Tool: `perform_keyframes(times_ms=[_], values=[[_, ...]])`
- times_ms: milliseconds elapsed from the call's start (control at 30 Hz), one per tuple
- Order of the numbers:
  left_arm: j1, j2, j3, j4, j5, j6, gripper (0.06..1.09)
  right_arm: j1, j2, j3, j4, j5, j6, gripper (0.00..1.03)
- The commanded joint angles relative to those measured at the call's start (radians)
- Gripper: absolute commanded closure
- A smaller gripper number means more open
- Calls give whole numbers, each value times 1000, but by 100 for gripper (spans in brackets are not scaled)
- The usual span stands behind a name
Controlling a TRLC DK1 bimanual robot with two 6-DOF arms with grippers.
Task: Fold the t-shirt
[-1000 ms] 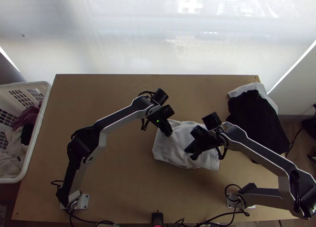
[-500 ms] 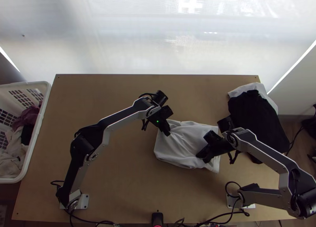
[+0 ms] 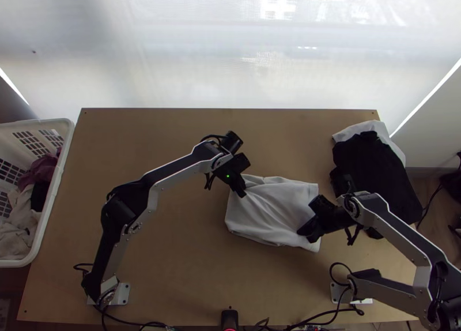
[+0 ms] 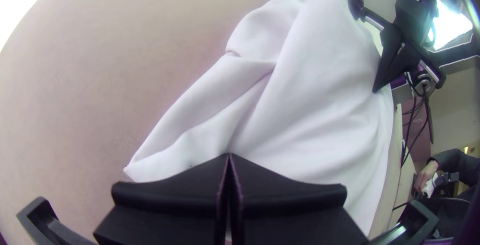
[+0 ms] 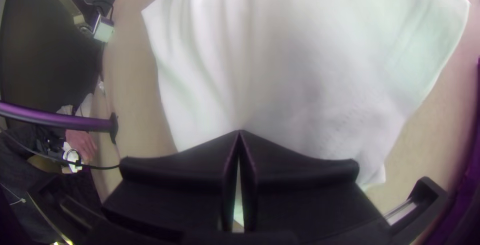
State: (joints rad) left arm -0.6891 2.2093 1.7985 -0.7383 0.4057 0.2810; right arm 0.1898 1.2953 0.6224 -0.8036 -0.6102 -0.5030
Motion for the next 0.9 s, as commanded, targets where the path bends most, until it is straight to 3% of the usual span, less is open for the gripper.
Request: perform_keyframes(times_ms=[0, 167, 267, 367, 433, 533, 600, 700, 867], values=[[14, -53, -18, -19, -1, 9, 102, -16, -88, 11, -55, -5, -2, 100], [54, -94, -21, -62, 15, -8, 100, -13, -145, 31, -68, -6, 31, 100], [80, -117, -22, -113, 56, -20, 89, 13, -148, 37, -69, -6, 43, 100], [108, -140, -24, -153, 78, -28, 62, 33, -149, 42, -69, -6, 66, 100], [132, -158, -27, -165, 79, -29, 52, 50, -159, 48, -68, -6, 84, 100], [161, -175, -31, -182, 87, -36, 30, 73, -165, 50, -68, -6, 95, 100], [163, -180, -31, -216, 119, -39, 29, 76, -169, 51, -68, -5, 104, 100], [169, -174, -33, -285, 197, -57, 20, 74, -172, 56, -68, -5, 107, 99], [181, -155, -76, -339, 272, -82, 19, 60, -188, 54, -68, 7, 113, 78]])
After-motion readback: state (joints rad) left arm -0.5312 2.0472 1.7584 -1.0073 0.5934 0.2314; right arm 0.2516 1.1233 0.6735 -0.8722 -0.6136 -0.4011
